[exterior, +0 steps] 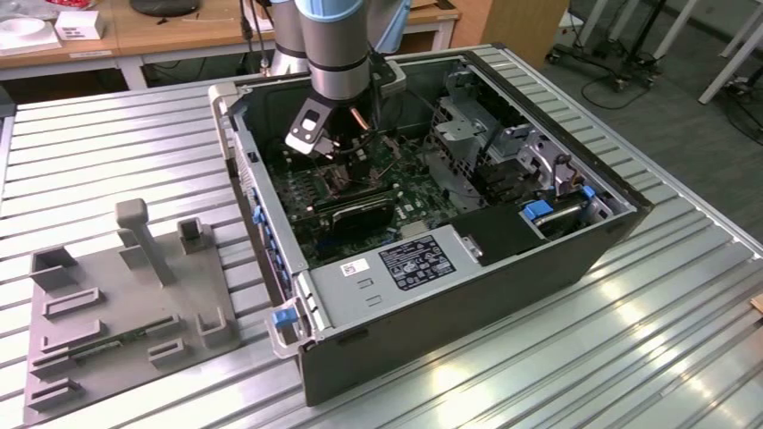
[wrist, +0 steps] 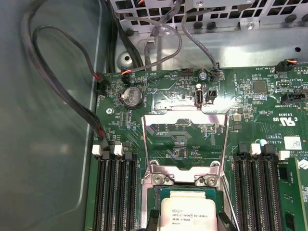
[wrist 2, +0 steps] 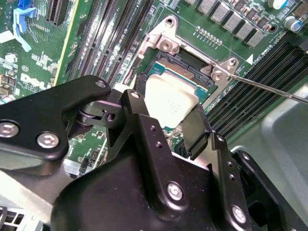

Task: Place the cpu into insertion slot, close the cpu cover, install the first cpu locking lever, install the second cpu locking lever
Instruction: 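Place the cpu into insertion slot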

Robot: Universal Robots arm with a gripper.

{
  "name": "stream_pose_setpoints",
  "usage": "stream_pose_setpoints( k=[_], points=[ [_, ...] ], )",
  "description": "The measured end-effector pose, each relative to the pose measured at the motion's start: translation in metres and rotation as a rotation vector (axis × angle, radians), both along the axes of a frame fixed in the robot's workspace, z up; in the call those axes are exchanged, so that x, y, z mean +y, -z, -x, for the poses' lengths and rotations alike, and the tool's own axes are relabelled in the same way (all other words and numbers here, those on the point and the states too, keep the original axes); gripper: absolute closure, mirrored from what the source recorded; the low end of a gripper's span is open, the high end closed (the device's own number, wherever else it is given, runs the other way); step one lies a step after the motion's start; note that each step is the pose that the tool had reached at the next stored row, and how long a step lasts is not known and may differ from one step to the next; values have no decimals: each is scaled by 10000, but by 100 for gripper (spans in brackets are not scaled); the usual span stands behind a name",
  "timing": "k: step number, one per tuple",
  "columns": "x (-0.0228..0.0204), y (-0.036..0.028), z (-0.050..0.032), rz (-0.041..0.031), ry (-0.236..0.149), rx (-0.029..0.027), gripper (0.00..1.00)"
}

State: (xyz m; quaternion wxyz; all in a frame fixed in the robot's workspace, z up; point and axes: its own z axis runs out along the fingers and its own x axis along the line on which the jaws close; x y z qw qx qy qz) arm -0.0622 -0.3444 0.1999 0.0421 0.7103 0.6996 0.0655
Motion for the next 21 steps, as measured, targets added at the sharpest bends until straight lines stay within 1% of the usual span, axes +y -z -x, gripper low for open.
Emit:
stream_pose_setpoints(
  k=[5, 10, 13, 21],
  points=[
    [0, 2, 1, -1, 0, 0, 46],
    [1, 15, 31, -7, 1, -39, 46],
    [1, 18, 33, -14, -3, -51, 46],
    [10, 24, 34, -22, -3, -52, 46]
  ],
)
